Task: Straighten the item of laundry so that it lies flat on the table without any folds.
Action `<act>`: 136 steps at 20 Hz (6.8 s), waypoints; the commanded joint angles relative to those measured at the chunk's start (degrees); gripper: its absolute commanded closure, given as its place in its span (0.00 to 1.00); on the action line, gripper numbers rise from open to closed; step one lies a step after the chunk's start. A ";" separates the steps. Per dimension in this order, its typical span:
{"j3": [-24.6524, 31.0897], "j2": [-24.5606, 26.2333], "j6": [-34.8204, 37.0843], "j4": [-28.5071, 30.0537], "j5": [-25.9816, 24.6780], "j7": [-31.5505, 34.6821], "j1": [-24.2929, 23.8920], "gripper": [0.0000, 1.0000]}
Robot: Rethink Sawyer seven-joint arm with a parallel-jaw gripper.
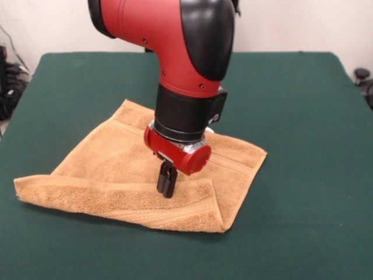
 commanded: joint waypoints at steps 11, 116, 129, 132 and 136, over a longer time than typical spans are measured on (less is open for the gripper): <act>6.75 -0.60 10.04 4.30 0.72 6.67 0.15 1.00; -4.98 10.27 5.99 -22.07 8.50 6.30 -0.91 1.00; -5.70 10.71 11.89 -21.04 6.75 6.94 -0.59 1.00; -3.81 7.50 15.62 -17.31 6.74 6.41 -0.42 1.00; -0.68 5.64 20.58 -13.87 7.41 5.88 -0.81 1.00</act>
